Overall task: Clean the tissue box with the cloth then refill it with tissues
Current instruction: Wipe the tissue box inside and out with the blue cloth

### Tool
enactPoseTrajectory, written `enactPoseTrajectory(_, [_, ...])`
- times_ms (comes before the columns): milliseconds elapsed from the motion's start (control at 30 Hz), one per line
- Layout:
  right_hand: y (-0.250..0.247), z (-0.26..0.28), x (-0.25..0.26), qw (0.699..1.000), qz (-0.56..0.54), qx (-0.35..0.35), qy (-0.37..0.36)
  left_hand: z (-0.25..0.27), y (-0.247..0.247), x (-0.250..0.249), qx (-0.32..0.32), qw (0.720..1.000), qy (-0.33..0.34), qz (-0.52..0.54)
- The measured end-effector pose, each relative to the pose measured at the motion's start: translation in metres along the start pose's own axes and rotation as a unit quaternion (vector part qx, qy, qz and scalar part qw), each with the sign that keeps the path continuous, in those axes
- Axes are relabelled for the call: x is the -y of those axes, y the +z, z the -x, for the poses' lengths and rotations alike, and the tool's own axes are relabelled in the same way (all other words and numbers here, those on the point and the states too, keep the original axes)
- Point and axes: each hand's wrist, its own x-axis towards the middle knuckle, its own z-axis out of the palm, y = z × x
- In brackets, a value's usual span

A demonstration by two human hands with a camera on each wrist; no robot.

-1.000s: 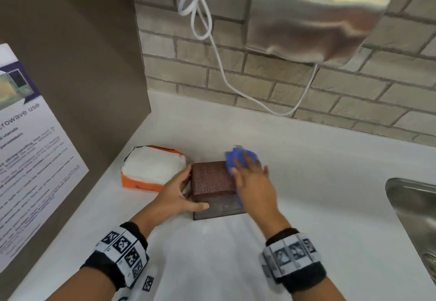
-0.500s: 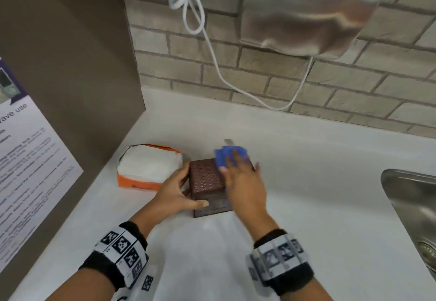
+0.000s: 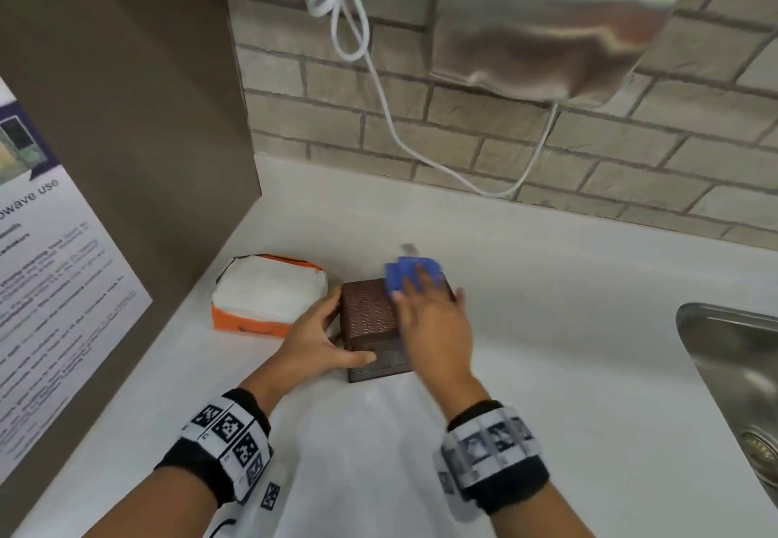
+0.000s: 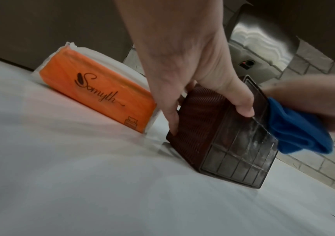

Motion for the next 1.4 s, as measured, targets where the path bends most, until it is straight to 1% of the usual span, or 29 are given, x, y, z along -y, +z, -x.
enactPoseTrajectory(67, [-0.014, -0.006, -0.031, 0.994, -0.076, 0.014, 0.083, -0.001, 0.001, 0.0, 0.016, 1.0, 0.004, 0.009])
enactPoseTrajectory(100, [-0.018, -0.009, -0.038, 0.986, -0.115, 0.021, 0.118, -0.001, 0.001, 0.0, 0.016, 1.0, 0.003, 0.008])
enactPoseTrajectory(133, [-0.016, -0.011, -0.042, 0.981, -0.131, 0.014, 0.142, -0.002, 0.001, 0.001, 0.012, 1.0, -0.001, 0.007])
enactPoseTrajectory(167, [-0.013, -0.013, -0.04, 0.981, -0.119, -0.006, 0.151, -0.002, 0.001, 0.001, 0.009, 1.0, -0.002, 0.004])
enactPoseTrajectory(233, [-0.004, -0.012, -0.022, 0.991, -0.026, -0.055, 0.12, -0.003, 0.0, 0.002, 0.007, 1.0, 0.0, -0.001])
enactPoseTrajectory(300, [0.011, -0.007, 0.007, 0.995, 0.055, -0.052, 0.069, -0.004, 0.001, 0.003, 0.01, 1.0, 0.007, -0.002])
enactPoseTrajectory(333, [0.022, -0.004, 0.024, 0.995, 0.077, -0.051, 0.034, -0.004, 0.002, 0.002, 0.01, 1.0, 0.012, -0.005])
enactPoseTrajectory(367, [0.031, 0.0, 0.042, 0.996, 0.084, -0.041, 0.006, -0.003, 0.004, 0.0, 0.004, 1.0, 0.018, -0.011])
enactPoseTrajectory(400, [0.037, 0.005, 0.056, 0.996, 0.085, -0.011, -0.018, -0.001, 0.006, -0.003, -0.014, 0.999, 0.028, -0.027])
enactPoseTrajectory(433, [0.039, 0.009, 0.068, 0.996, 0.083, 0.015, -0.038, 0.001, 0.008, -0.007, -0.041, 0.997, 0.041, -0.054])
enactPoseTrajectory(467, [0.04, 0.011, 0.073, 0.996, 0.07, 0.021, -0.054, 0.004, 0.01, -0.009, -0.064, 0.994, 0.051, -0.071])
enactPoseTrajectory(500, [0.036, 0.012, 0.072, 0.996, 0.053, 0.003, -0.066, 0.005, 0.012, -0.011, -0.076, 0.993, 0.056, -0.065])
enactPoseTrajectory(567, [0.03, 0.01, 0.053, 0.993, 0.015, -0.04, -0.111, 0.008, 0.013, -0.01, -0.067, 0.996, 0.059, -0.011])
enactPoseTrajectory(600, [0.026, 0.008, 0.04, 0.993, -0.002, -0.042, -0.115, 0.009, 0.013, -0.008, -0.055, 0.997, 0.056, 0.014])
enactPoseTrajectory(700, [0.003, 0.002, 0.006, 0.999, -0.009, -0.03, -0.043, 0.01, 0.015, -0.005, -0.044, 0.996, 0.026, 0.068])
enactPoseTrajectory(767, [-0.013, -0.002, -0.014, 0.997, -0.073, 0.001, 0.0, 0.01, 0.012, -0.006, -0.036, 0.996, 0.019, 0.079])
enactPoseTrajectory(833, [-0.034, -0.002, -0.027, 0.981, -0.19, 0.047, 0.009, 0.011, 0.002, -0.009, -0.027, 0.996, 0.008, 0.089])
enactPoseTrajectory(900, [-0.056, 0.0, -0.033, 0.945, -0.319, 0.07, 0.001, 0.012, -0.012, -0.011, -0.007, 0.994, 0.012, 0.107])
enactPoseTrajectory(967, [-0.075, 0.005, -0.034, 0.904, -0.421, 0.076, -0.018, 0.013, -0.021, -0.019, 0.017, 0.99, 0.025, 0.137])
enactPoseTrajectory(1067, [-0.092, 0.018, -0.031, 0.848, -0.524, 0.072, -0.031, 0.017, -0.022, -0.032, 0.026, 0.983, 0.048, 0.177])
enactPoseTrajectory(1133, [-0.095, 0.027, -0.03, 0.821, -0.566, 0.068, -0.023, 0.02, -0.019, -0.038, 0.025, 0.971, 0.049, 0.231])
enactPoseTrajectory(1200, [-0.091, 0.036, -0.033, 0.811, -0.58, 0.073, -0.017, 0.02, -0.021, -0.037, 0.011, 0.955, 0.049, 0.293])
enactPoseTrajectory(1266, [-0.084, 0.046, -0.036, 0.826, -0.558, 0.069, -0.032, 0.018, -0.025, -0.032, -0.008, 0.945, 0.041, 0.324])
enactPoseTrajectory(1333, [-0.078, 0.056, -0.037, 0.836, -0.544, 0.064, -0.035, 0.016, -0.029, -0.027, -0.012, 0.944, 0.022, 0.328])
enactPoseTrajectory(1400, [-0.077, 0.061, -0.036, 0.835, -0.546, 0.063, -0.026, 0.019, -0.029, -0.027, 0.005, 0.951, -0.002, 0.309])
